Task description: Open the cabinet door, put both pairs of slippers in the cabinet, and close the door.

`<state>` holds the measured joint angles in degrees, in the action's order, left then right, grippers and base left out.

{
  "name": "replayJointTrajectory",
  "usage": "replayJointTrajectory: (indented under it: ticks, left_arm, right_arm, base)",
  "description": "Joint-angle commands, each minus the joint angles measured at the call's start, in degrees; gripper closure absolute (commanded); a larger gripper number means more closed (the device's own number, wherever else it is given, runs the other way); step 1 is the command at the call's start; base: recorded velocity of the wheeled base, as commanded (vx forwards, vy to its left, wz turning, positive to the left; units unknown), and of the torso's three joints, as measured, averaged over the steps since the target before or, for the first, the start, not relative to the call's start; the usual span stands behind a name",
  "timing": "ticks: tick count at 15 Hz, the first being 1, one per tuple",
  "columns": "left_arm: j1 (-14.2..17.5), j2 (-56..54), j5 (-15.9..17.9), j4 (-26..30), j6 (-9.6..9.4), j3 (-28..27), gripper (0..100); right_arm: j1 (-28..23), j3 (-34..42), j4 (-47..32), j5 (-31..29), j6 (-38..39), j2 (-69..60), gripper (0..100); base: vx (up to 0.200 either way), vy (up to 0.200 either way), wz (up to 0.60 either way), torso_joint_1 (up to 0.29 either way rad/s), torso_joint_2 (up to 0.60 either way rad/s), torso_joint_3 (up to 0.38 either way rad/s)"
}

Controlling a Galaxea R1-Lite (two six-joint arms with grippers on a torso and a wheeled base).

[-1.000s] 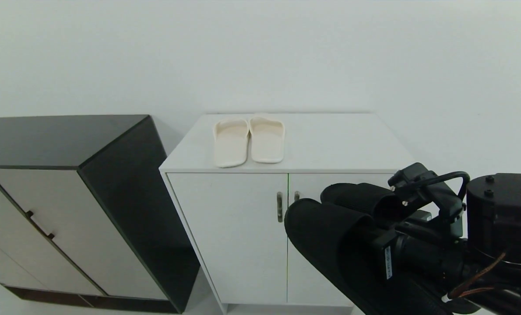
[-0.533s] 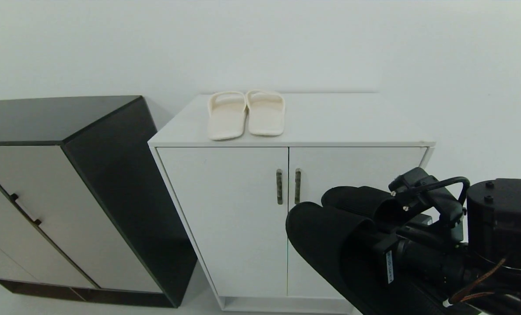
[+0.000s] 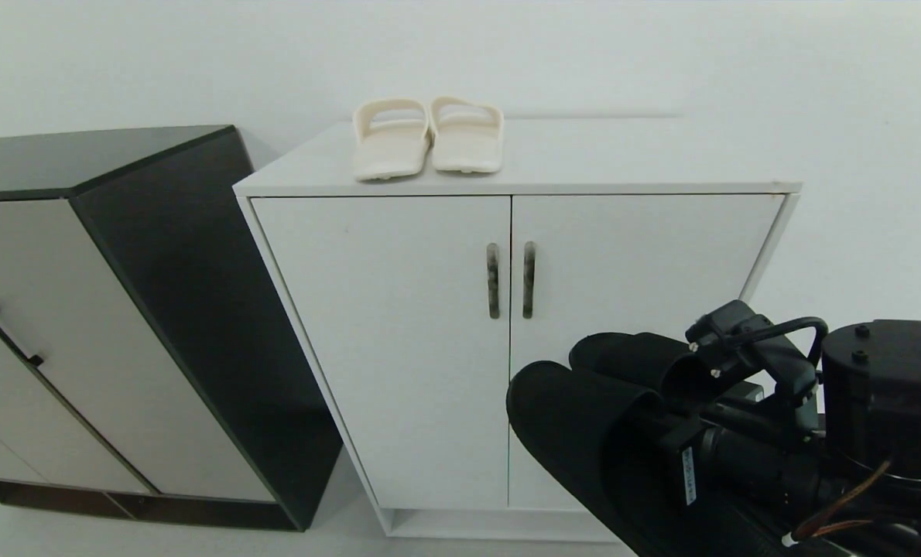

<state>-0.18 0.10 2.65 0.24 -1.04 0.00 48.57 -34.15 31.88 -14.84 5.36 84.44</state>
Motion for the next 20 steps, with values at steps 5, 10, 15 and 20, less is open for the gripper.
replayJointTrajectory:
  ticks: [5, 10, 15, 20]
  left_arm:
    - [0.01, -0.01, -0.01, 0.02, -0.02, 0.0, 0]
    - [-0.08, 0.87, 0.08, 0.02, -0.11, 0.0, 0]
    - [-0.78, 8.25, 0.17, 0.02, 4.73, -12.48, 0]
    - [-3.95, 32.6, 16.51, -10.97, 6.49, -15.12, 0]
  right_arm:
    - [0.04, 0.22, 0.03, -0.02, -0.09, 0.63, 100]
    - [0.04, 0.22, 0.03, -0.02, -0.09, 0.72, 100]
    - [0.04, 0.31, 0.03, -0.02, 0.0, 0.46, 100]
    - [0.04, 1.01, 0.11, -0.02, 0.0, 0.46, 100]
  base:
    - [0.0, 0.0, 0.0, -0.085, 0.45, 0.359]
    - [0.0, 0.0, 0.0, -0.017, 0.33, 0.304]
    - [0.0, 0.0, 0.0, -0.001, 0.02, 0.018]
    - [0.0, 0.0, 0.0, 0.0, 0.0, 0.0]
